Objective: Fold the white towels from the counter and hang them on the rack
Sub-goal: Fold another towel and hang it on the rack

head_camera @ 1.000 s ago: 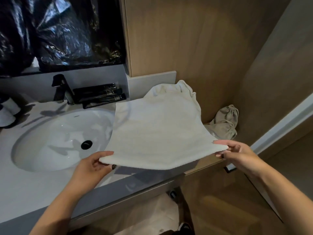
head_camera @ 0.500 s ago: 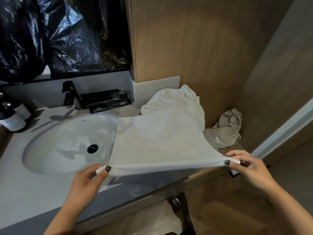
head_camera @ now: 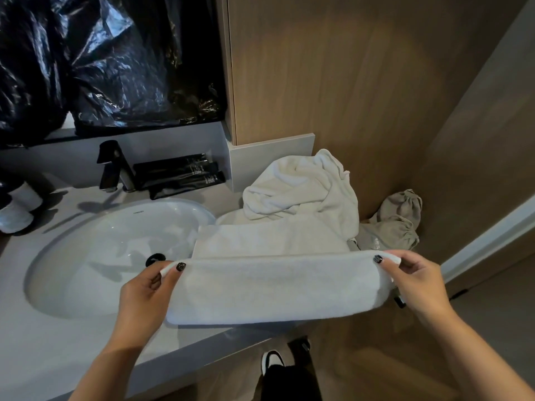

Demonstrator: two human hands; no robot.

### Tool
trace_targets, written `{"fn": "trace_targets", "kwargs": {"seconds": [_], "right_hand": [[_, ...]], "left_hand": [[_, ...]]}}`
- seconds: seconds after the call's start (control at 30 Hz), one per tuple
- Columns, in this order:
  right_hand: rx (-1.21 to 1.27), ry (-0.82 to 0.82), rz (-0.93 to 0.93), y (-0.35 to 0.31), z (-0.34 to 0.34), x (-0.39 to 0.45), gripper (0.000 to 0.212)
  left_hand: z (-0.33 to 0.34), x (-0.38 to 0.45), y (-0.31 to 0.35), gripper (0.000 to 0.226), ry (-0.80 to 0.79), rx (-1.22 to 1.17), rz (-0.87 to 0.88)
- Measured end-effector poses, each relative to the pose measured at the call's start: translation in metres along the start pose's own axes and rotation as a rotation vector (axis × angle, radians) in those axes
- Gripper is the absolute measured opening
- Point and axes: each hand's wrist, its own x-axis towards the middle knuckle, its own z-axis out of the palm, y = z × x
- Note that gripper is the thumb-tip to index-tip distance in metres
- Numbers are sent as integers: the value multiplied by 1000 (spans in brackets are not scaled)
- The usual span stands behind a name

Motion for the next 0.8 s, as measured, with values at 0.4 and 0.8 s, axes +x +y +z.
{"fn": "trace_targets", "kwargs": {"seconds": [0.4, 0.8], "right_hand": [[73, 45, 54, 24, 51, 97, 16], [255, -142, 280, 44, 68, 147, 66]], "left_hand": [[44, 108, -30, 16, 18, 179, -72], [82, 160, -63, 9, -38, 151, -363]]}}
